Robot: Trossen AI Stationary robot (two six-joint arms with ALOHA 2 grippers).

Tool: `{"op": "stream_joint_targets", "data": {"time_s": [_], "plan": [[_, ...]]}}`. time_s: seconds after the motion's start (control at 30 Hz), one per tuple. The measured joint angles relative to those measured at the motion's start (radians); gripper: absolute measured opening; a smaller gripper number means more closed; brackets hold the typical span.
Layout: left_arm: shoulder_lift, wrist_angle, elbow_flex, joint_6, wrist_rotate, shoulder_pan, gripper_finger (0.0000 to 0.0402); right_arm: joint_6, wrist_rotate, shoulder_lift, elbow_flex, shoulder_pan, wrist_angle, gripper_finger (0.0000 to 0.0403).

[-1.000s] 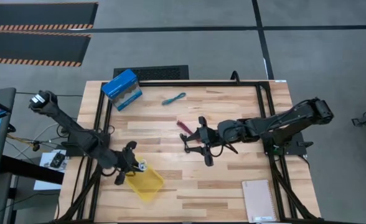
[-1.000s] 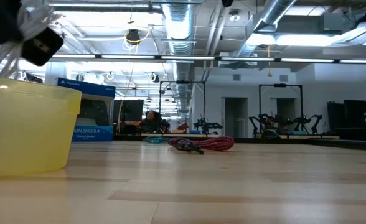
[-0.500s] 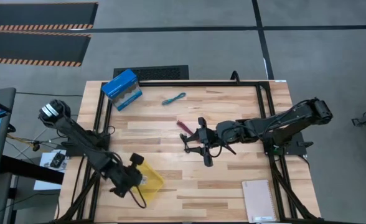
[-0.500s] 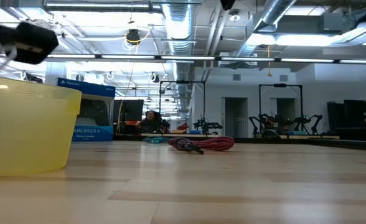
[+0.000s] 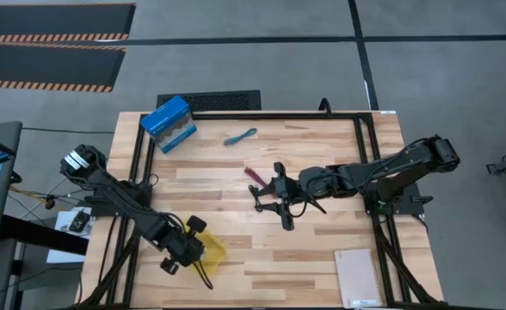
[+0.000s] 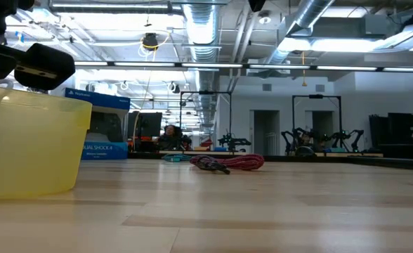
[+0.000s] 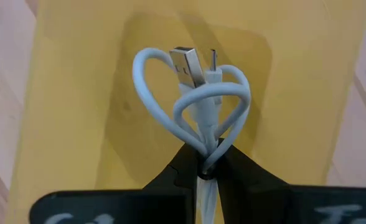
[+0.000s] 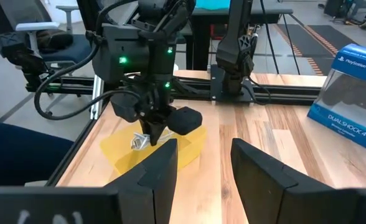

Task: Pick and place USB-C Cables
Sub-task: Put the white charger cable into the yellow bin, then put the black charger cable into the yellow bin

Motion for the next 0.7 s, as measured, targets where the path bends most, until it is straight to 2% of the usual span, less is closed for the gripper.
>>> {"op": "stream_joint_targets", "data": {"time_s": [0.2, 0.47, 0.7], "plan": [[0.000, -0.014, 0.000, 0.006, 0.016, 0.001, 0.0019, 0.000, 0.000, 0.000, 0.000, 0.000, 0.000, 0.0171], [0.000, 0.001, 0.000, 0.018, 0.006, 0.001, 0.0076, 0.006, 0.000, 0.000, 0.000, 0.000, 0.000, 0.0173], [0.000, 0.001, 0.000, 0.019, 0.006, 0.001, 0.0102, 0.016, 0.000, 0.000, 0.000, 0.000, 0.000, 0.0173]]}}
